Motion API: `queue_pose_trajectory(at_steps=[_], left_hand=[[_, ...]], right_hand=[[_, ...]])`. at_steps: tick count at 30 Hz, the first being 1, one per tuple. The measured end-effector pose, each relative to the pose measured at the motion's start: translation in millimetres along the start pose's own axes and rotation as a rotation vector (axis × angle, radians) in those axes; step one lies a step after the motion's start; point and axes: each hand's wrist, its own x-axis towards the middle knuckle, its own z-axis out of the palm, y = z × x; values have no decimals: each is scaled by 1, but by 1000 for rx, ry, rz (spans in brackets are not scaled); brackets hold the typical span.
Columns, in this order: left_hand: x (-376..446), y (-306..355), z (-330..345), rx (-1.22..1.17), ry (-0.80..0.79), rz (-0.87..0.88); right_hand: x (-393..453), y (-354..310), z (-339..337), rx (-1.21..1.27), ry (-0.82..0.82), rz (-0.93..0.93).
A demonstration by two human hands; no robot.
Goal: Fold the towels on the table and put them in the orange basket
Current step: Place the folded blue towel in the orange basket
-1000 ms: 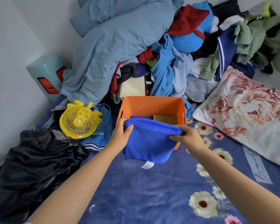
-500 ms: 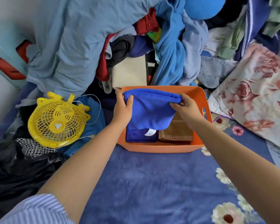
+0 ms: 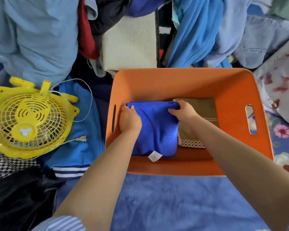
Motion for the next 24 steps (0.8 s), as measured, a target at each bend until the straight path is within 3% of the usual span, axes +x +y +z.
queue_pose_trajectory(at_steps=[7, 13, 16, 17, 19, 21, 24], left_hand=[[36, 13, 27, 169, 64, 4], [41, 10, 38, 471, 118, 217], [26, 8, 40, 583, 222, 440], [23, 5, 42, 617, 209, 541], [18, -5, 53, 628, 8, 644], [18, -14, 60, 629, -106, 595], [20, -28, 71, 654, -120, 556]], right_hand=[[53, 16, 17, -138, 56, -3], [52, 24, 33, -266, 121, -169], [34, 25, 43, -286, 206, -298], [29, 28, 48, -339, 216, -348], [24, 35, 57, -531, 178, -419], [24, 44, 62, -698, 95, -362], [31, 60, 66, -834, 29, -295]])
